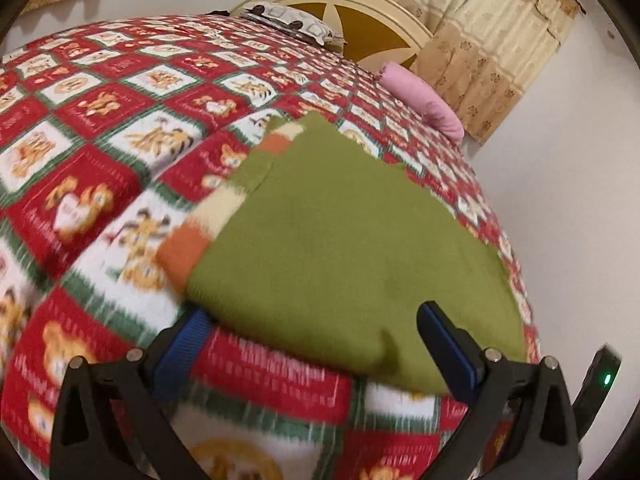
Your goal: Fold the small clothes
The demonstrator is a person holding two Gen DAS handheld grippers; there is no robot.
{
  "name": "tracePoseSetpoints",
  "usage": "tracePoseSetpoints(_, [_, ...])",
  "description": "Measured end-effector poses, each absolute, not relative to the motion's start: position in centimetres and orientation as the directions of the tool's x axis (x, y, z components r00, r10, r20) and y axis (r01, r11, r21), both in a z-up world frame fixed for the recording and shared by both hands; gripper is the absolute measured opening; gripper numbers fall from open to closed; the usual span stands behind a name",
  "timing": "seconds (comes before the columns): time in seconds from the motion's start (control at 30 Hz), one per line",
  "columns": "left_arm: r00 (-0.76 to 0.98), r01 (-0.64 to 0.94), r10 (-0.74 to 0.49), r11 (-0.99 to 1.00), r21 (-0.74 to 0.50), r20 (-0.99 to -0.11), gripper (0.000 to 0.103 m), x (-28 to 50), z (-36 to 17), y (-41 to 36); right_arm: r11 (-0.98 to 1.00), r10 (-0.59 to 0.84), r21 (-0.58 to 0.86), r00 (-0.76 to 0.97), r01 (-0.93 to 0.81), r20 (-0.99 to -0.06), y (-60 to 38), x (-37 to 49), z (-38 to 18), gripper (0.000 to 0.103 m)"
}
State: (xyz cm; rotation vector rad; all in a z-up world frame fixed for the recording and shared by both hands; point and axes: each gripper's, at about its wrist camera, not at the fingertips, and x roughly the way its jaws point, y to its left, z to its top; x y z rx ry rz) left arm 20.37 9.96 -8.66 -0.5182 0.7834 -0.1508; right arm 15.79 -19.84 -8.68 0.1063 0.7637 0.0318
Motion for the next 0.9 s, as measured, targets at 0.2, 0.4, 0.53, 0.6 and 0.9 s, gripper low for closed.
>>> tracePoseSetpoints(0.2, [0.703,-0.047,-0.393,0.806,-0.59,-0.592,0.103,23.5,-8.8,11.4,0.994,0.068,0.108,0.722,0.01,-0.688,-19.9,15.8,-8.7,0.035])
tracePoseSetpoints(0.4, [0.718,-0.04,-0.383,0.811,-0.583,-0.581,0.103,25.4,-8.8,11.8,0.994,0.07,0.11,0.722,0.009,-0.688,-19.9,15.8,-8.7,0.036])
tracePoseSetpoints(0.53, [0.727,-0.043,-0.399,0.785,-0.618,-0.558,0.103,26.1,-9.3,12.5,0.994,0.069,0.11,0.722,0.009,-0.688,-19.9,15.7,-8.7,0.036])
tracePoseSetpoints(0.6, [0.728,-0.054,-0.385,0.792,-0.608,-0.567,0.103,26.7,-9.2,12.2,0.994,0.068,0.107,0.722,0.009,-0.689,-19.8,15.8,-8.7,0.036])
tracePoseSetpoints(0.9, [0.74,-0.081,-0.354,0.797,-0.599,-0.571,0.062,26.9,-9.8,12.6,0.998,0.051,0.065,0.766,-0.011,-0.641,-18.2,14.8,-7.4,0.015])
